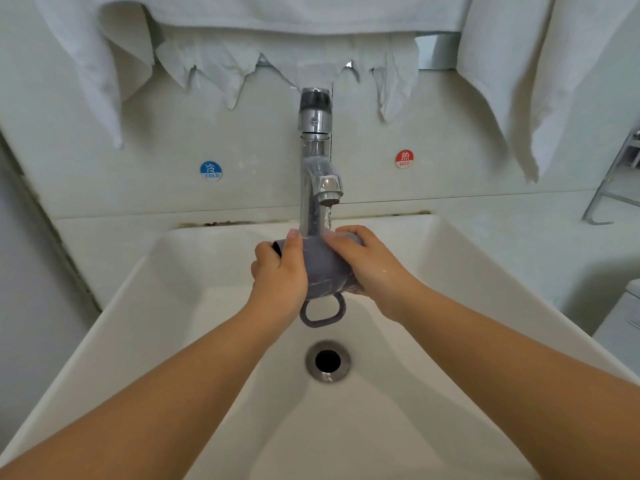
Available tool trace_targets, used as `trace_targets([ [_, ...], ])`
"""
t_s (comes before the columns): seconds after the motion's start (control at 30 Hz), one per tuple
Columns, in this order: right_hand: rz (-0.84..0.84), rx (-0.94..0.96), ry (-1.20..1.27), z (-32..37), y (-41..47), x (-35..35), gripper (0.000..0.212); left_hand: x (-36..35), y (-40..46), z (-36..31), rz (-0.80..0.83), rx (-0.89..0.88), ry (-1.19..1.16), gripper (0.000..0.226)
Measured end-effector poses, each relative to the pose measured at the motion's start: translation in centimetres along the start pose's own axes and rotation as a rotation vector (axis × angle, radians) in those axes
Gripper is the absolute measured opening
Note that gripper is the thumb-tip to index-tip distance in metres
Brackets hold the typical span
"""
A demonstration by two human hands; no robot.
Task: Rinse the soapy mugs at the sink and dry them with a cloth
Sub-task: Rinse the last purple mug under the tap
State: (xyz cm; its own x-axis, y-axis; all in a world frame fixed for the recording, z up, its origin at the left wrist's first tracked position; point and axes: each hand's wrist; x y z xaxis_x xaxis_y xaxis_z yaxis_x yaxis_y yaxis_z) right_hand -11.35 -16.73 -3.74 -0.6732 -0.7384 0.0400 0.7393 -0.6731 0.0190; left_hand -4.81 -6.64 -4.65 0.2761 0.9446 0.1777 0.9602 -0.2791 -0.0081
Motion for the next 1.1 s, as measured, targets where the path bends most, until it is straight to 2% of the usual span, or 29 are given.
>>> trace_targets([
  [0.07,0.017,0.012,0.002,-0.2,-0.1,-0.1,0.041,0.1,0.0,0.0,0.012,-0.016,0.007,0.04],
  [0.1,-0.014,0.023,-0.008,-0.3,0.1,-0.2,0.041,0.0,-0.1,0.1,0.026,-0.027,0.018,0.04],
  [0.2,-0.129,0.03,-0.029,-0.1,0.4,-0.2,0.024,-0.1,-0.2,0.3,0.072,-0.038,0.037,0.036],
  [0.23,-0.137,0.024,-0.042,0.0,0.6,0.0,0.024,-0.1,-0.2,0.2,0.081,-0.018,0.028,0.035],
  [0.33,-0.014,0.07,-0.053,-0.1,0.5,0.4,0.025,0.4,0.1,0.0,0.102,0.123,-0.033,0.042],
  [0.4,0.094,0.139,-0.105,-0.5,0.2,0.2,0.044,0.8,0.2,-0.2,0.118,0.227,-0.09,0.052],
  [0.47,0.112,0.189,-0.157,-1.0,0.3,0.0,0.053,1.2,0.3,-0.3,0.13,0.271,-0.106,0.053],
  [0.57,0.087,0.199,-0.158,-0.5,0.3,0.1,0.031,1.8,0.4,-0.5,0.155,0.345,-0.159,0.039],
  [0.67,0.192,0.156,-0.12,-0.1,0.6,0.8,0.035,2.3,0.5,-0.7,0.201,0.473,-0.264,0.037],
  [0.77,0.253,0.192,-0.123,-0.3,0.7,0.8,0.046,2.6,0.7,-0.8,0.221,0.489,-0.285,0.039],
  [0.9,0.143,0.212,-0.126,-0.4,0.6,0.4,0.021,2.2,0.4,-0.6,0.23,0.467,-0.238,0.041],
  [1.0,0.186,0.121,-0.069,-0.1,0.5,1.0,0.025,2.5,0.6,-0.6,0.233,0.491,-0.247,0.038],
  [1.1,0.269,0.143,-0.052,-0.3,0.4,0.8,0.03,2.8,0.7,-0.7,0.232,0.485,-0.252,0.039],
])
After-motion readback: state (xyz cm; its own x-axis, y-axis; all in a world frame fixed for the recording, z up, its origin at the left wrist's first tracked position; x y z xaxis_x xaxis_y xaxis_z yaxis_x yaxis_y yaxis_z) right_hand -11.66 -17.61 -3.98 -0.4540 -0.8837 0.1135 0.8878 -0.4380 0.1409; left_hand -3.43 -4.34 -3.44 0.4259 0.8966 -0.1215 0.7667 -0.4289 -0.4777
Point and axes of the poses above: each hand's wrist, its own y-axis towards the middle knuckle, its own x-axis out of the back of the hand, z = x × y, and after that the axes turned 6 degrees about -z, right-handed
